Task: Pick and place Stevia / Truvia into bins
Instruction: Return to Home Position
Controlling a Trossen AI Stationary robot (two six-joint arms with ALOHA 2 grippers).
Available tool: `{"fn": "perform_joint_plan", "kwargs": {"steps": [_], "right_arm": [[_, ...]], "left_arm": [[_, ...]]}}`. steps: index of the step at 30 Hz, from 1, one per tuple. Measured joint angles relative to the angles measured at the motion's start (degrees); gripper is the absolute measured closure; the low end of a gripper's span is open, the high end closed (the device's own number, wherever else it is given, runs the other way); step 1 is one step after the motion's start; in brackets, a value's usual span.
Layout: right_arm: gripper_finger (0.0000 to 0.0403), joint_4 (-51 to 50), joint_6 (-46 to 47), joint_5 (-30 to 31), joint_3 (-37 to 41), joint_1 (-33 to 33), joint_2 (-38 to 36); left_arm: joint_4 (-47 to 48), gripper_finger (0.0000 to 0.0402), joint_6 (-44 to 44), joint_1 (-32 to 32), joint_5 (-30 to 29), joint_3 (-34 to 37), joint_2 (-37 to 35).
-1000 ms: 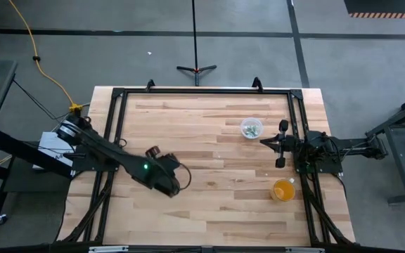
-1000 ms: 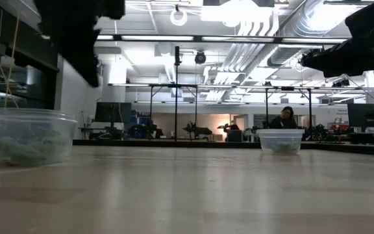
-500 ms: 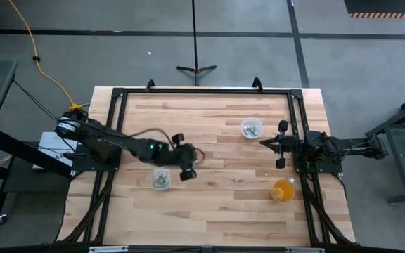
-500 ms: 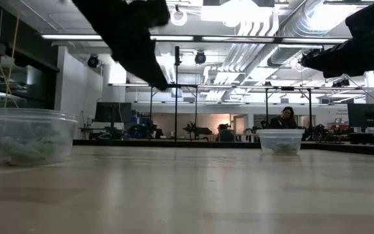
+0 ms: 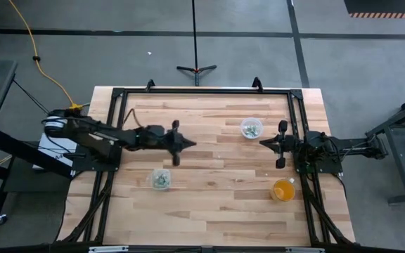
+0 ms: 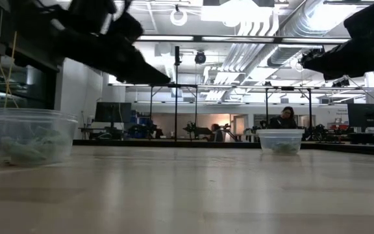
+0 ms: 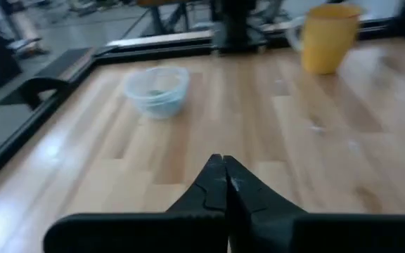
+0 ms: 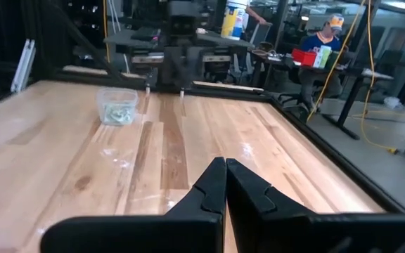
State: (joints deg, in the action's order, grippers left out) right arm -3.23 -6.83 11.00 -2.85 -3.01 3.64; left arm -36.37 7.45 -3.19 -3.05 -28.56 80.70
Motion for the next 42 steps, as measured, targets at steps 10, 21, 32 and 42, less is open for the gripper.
{"fn": "perform_joint_plan", "kwargs": {"steps": [10,21,32,42], "right_arm": [[0.0401,0.22,4.03,1.71,-0.09,0.00,-0.85],[0.0399,-0.38,5.38,1.69,-0.09,0.00,-1.11],[0.0399,-1.66,8.11,-5.59,-0.15,0.00,-1.07],[0.0400,-1.42,8.11,-3.81,-0.13,0.00,-1.01]], "left_arm": [[4.07,0.0380,-1.65,0.62,-0.17,15.85,-28.96],[13.36,0.0379,-6.15,0.69,-0.06,27.76,-54.23],[24.43,0.0376,-4.49,0.71,4.69,27.76,-71.21],[35.81,0.0377,-4.02,0.65,7.64,27.74,-80.00]]}}
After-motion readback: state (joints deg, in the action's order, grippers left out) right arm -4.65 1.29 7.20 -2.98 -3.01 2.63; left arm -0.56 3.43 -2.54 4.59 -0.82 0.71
